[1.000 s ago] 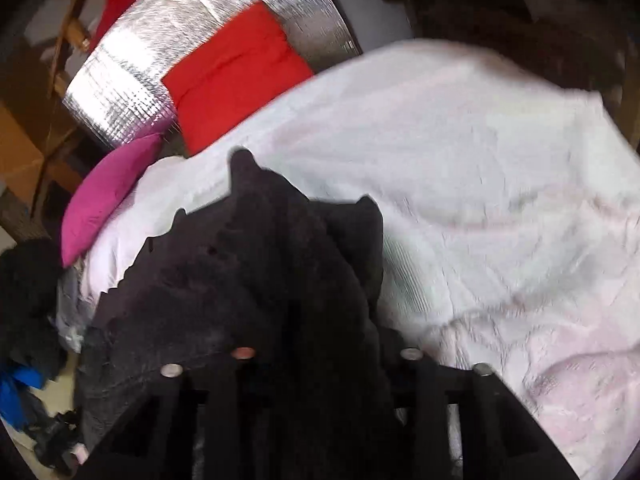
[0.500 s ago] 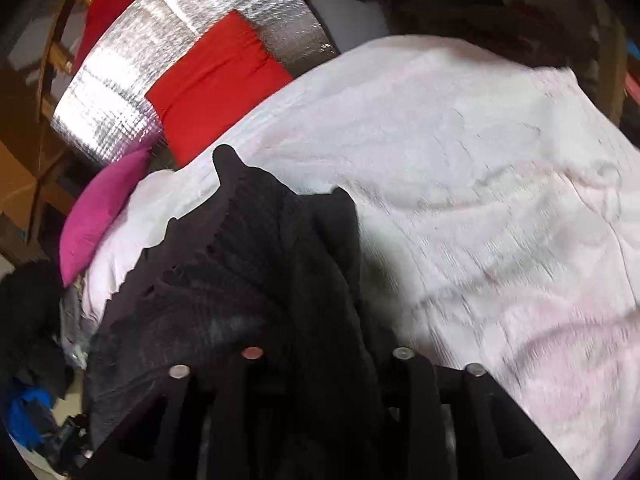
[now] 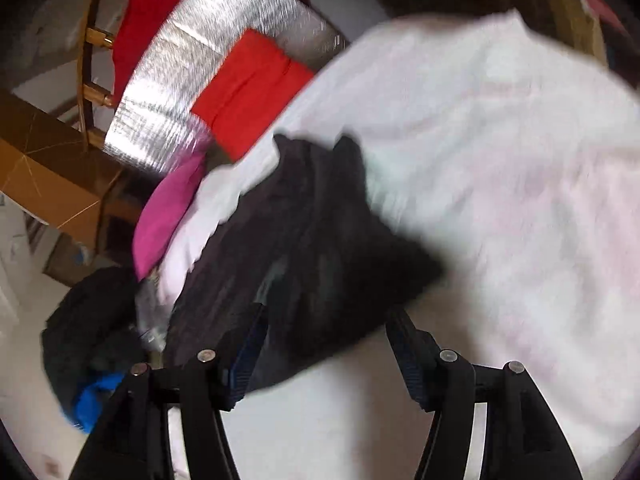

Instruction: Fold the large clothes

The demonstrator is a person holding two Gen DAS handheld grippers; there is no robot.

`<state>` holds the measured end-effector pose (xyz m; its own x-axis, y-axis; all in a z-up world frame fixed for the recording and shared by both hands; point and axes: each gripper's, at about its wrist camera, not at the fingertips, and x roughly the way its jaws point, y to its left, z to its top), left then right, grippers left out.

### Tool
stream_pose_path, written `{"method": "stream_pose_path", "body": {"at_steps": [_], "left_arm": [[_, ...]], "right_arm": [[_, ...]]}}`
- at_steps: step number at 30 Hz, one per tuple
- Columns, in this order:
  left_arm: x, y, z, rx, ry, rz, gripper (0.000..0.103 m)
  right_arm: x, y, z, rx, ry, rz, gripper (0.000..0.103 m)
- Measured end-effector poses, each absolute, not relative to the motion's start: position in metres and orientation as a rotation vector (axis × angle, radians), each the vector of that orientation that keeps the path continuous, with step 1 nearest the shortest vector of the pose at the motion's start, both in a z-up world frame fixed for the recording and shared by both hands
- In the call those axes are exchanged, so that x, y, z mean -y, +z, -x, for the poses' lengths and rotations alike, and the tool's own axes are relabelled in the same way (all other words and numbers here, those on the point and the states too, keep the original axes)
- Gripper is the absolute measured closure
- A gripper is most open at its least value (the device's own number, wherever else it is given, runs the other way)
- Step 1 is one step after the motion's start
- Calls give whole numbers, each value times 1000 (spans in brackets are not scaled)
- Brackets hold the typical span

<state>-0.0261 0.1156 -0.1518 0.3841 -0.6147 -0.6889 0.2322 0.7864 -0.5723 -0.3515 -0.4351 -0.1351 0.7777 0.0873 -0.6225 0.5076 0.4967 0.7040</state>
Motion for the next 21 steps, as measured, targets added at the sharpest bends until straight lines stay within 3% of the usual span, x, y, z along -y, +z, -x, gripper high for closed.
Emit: {"method": "stream_pose_path", "body": {"at_steps": [5,10,11,12,13,15,19,21], "left_arm": [[-108,-166,36,-1087,-538,492,25],[-100,-178,19,-1099,-518,566,26],[-98,-179,14,-1091,-513,576,38],[-97,-180,11,-1086,-506,573,49],[-95,-180,7,-1083,-506,564,52],[-93,-179,3,-1066,-521,565,61],[-87,-175,5,-1035,-529,499,63],[-86,-185,5,-1083,-508,494,56]], "right_arm": [[424,-164,317,-721,-248,-1125,38],[433,-194,294,-686,-290,-1291,38],[432,-193,293,-672,-304,-1280,40],[429,-190,290,-669,-317,-1253,49],[426,-184,287,-667,-335,-1202,60],[416,-168,283,-643,-360,-1092,65],[403,-145,279,-611,-388,-903,67],[405,-161,275,-693,-412,-925,67]]}}
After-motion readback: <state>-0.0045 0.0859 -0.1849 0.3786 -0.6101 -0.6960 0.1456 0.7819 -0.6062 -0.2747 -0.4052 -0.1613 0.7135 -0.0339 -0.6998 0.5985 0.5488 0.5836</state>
